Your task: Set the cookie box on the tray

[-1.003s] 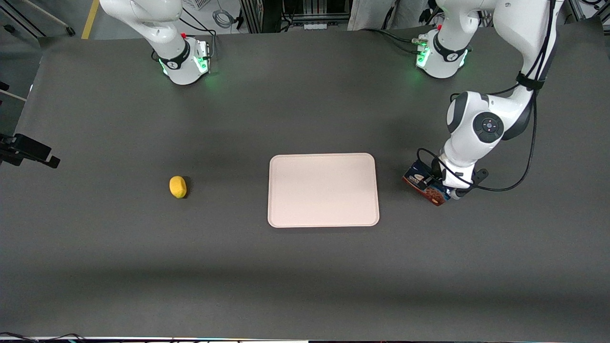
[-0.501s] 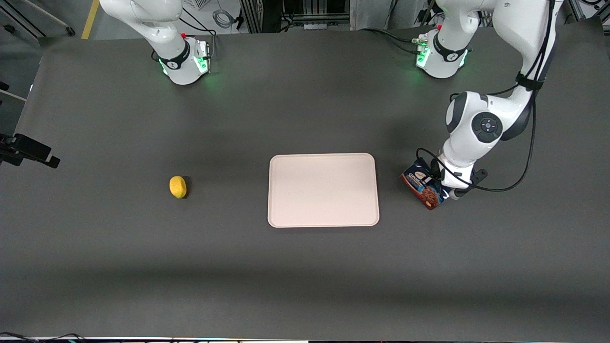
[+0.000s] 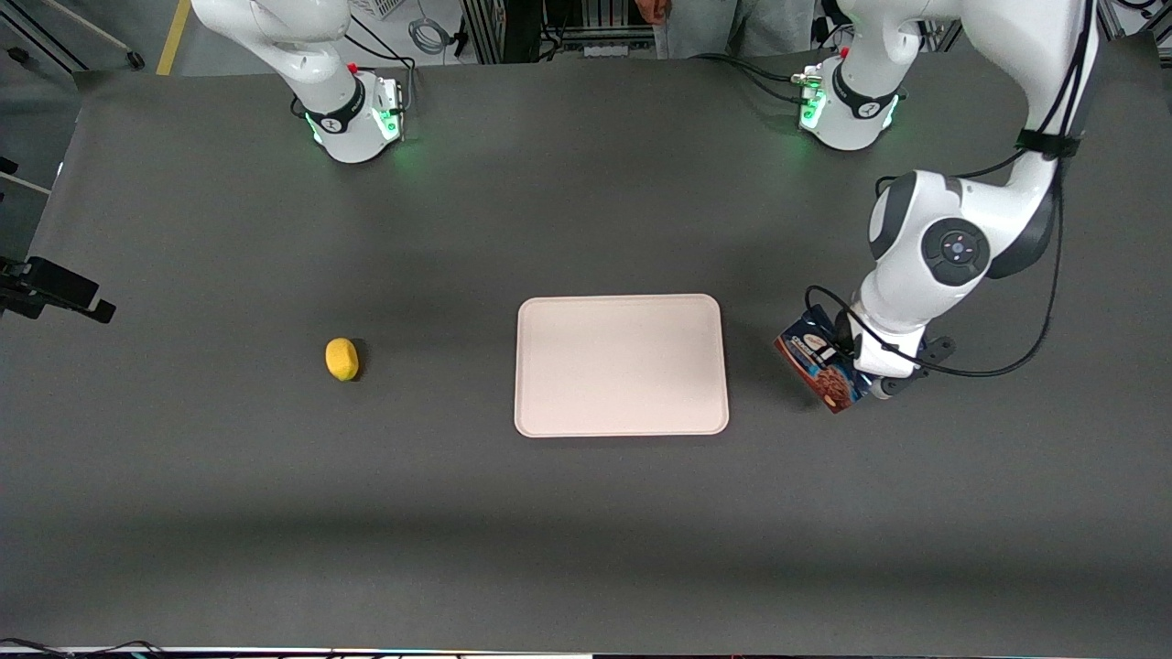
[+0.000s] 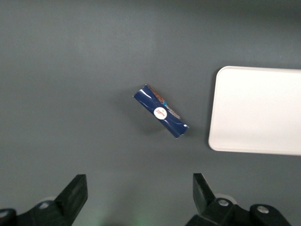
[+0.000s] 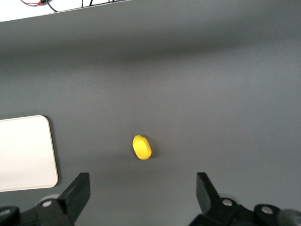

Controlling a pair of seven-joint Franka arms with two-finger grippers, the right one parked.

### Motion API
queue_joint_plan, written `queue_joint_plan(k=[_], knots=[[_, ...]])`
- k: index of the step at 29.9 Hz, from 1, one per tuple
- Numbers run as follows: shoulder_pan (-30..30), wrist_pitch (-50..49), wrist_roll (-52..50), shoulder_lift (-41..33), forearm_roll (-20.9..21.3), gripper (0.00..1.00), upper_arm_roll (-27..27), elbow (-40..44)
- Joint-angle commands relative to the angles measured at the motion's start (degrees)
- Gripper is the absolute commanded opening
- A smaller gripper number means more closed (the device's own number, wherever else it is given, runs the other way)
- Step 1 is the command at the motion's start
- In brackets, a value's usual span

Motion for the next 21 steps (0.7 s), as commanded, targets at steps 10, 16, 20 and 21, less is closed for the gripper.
queue_joint_plan(k=[10,16,20,21], knots=[[0.17,1.24,-1.76,0.84,1.57,1.0,-0.12,-0.09],[0.7,-0.08,-1.59,-1.71,0.52,1.0,-1.17,0.35],[0.87,-3.15,-0.8,-4.43,-2.72,1.0,-2.23,1.14],[0.96,-3.42,0.34,-5.39,-3.95,1.0,-2.32,1.4]])
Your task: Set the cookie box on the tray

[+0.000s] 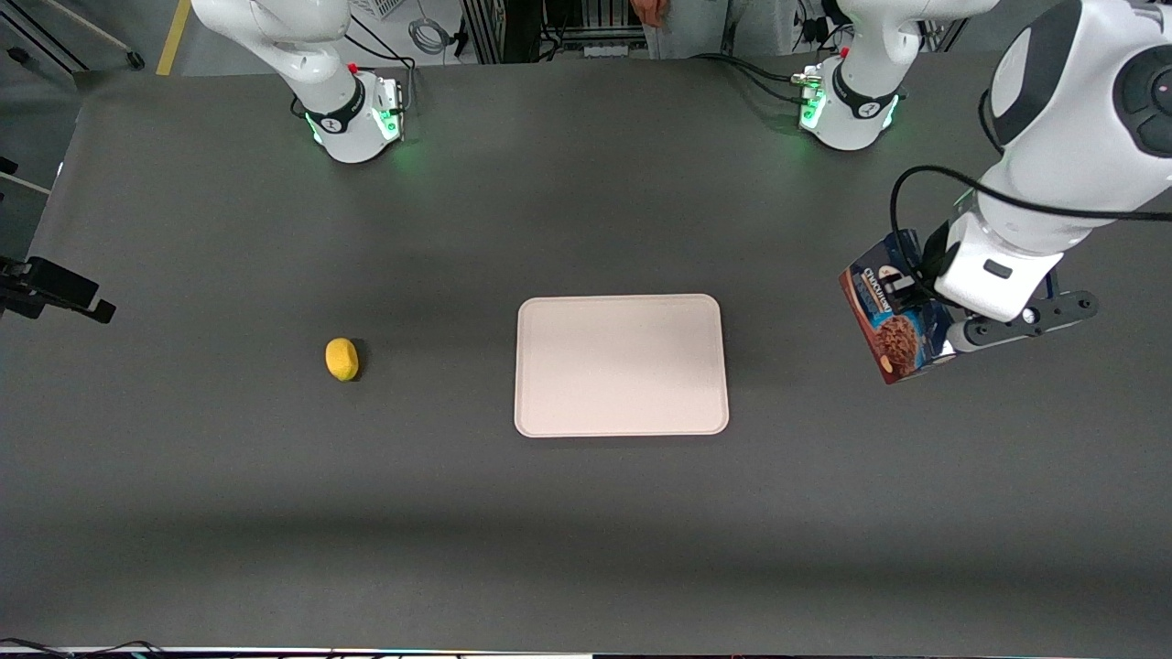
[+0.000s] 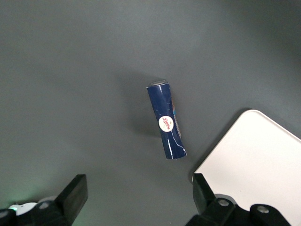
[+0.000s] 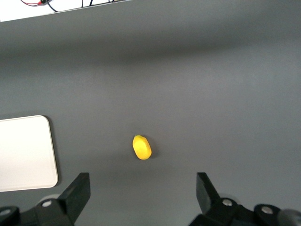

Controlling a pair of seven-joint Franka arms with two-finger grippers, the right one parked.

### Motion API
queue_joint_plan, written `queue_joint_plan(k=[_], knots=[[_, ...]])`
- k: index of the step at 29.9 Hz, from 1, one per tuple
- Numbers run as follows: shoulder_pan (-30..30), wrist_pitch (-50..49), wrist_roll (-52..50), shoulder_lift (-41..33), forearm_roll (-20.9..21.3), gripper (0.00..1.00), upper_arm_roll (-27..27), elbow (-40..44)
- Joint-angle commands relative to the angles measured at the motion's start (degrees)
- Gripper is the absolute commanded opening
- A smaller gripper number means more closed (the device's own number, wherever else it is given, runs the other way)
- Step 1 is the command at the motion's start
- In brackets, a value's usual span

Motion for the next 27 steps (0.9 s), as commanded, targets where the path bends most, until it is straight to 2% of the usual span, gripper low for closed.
queue_joint_plan(k=[1,8,10,19,27], knots=[[0.57,-3.65,2.14,-6.26,-4.75,1.0,-1.31,0.12],[2.32,-8.12,15.32,-15.39,-18.19,1.0,-0.26,1.09],[2.24,-11.54,19.45,-18.47,-19.79,1.0,2.19,1.88],[2.24,-23.33,29.31,-31.39,-20.32,1.0,10.54,1.8],[2.15,-24.74,36.26,-37.38,-20.14,1.0,18.54,-1.02]])
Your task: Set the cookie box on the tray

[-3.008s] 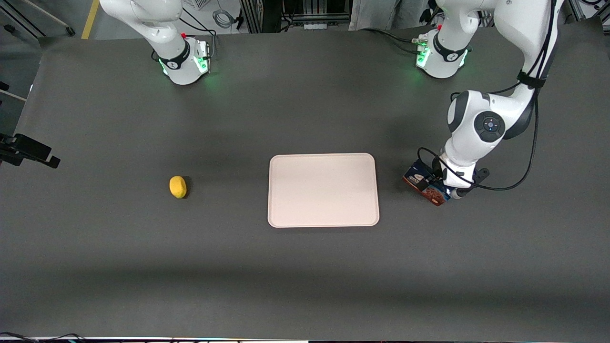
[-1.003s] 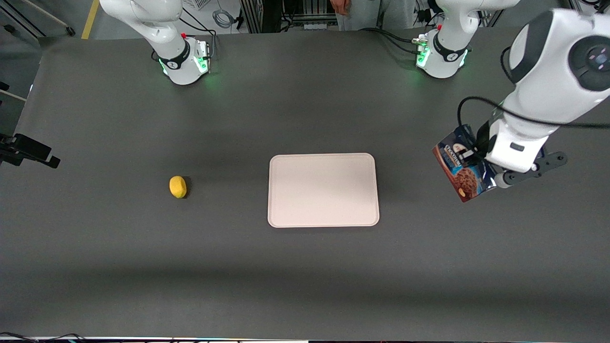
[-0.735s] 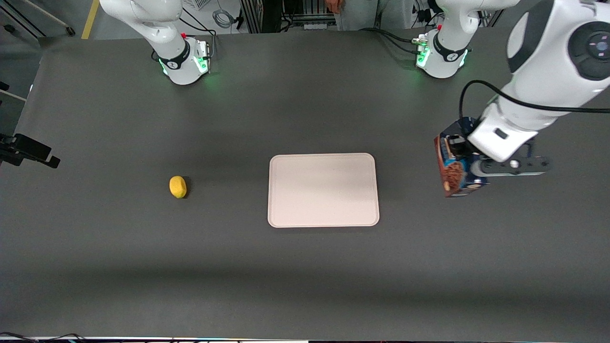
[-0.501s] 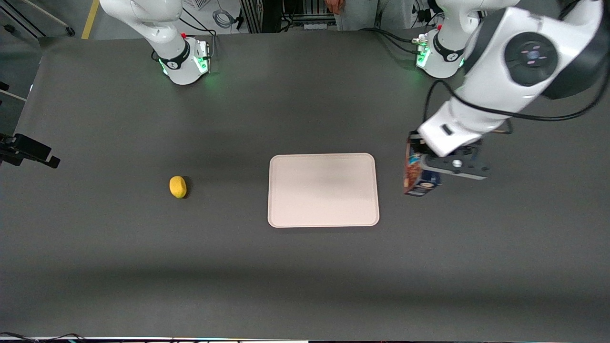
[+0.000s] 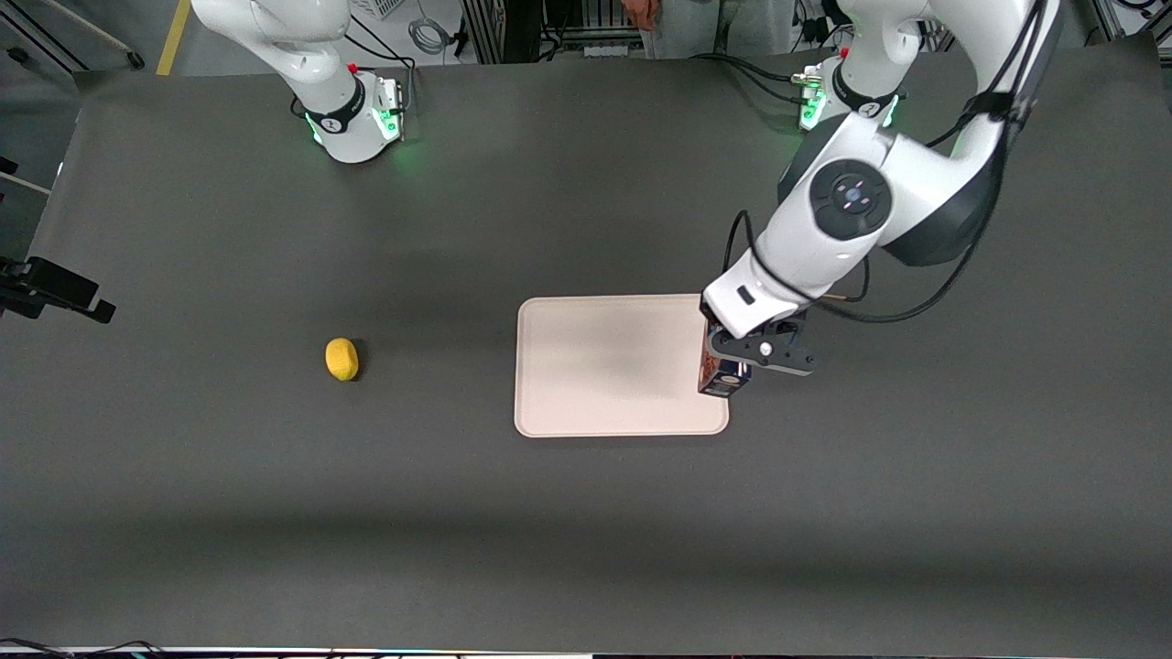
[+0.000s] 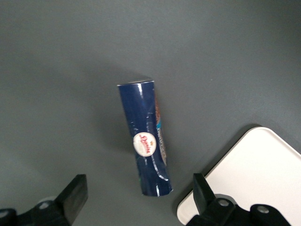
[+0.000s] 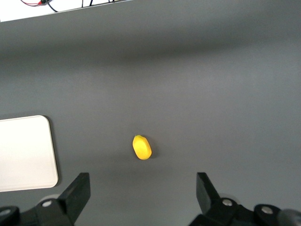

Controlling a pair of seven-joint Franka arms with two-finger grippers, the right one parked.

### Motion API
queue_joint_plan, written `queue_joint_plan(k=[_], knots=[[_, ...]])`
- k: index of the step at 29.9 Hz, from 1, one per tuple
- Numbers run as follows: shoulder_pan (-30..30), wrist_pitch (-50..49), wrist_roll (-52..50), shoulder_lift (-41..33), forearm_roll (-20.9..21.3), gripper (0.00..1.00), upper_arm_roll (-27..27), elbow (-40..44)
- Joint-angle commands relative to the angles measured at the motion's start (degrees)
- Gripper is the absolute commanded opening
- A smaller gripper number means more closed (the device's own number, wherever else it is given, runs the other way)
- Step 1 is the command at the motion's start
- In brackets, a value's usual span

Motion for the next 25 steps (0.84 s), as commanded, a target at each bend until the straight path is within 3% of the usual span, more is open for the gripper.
queue_joint_plan(k=[1,5,17,25], knots=[[-0.38,0.19,5.11,-4.51,-0.75,1.0,4.73,-4.13],[-0.46,-0.34,5.81,-6.27,-0.75,1.0,8.33,-5.45],[-0.38,-0.95,8.09,-5.93,-0.48,1.0,12.11,-5.54],[-0.38,-1.39,7.57,-6.1,-7.87,1.0,13.43,-5.45]])
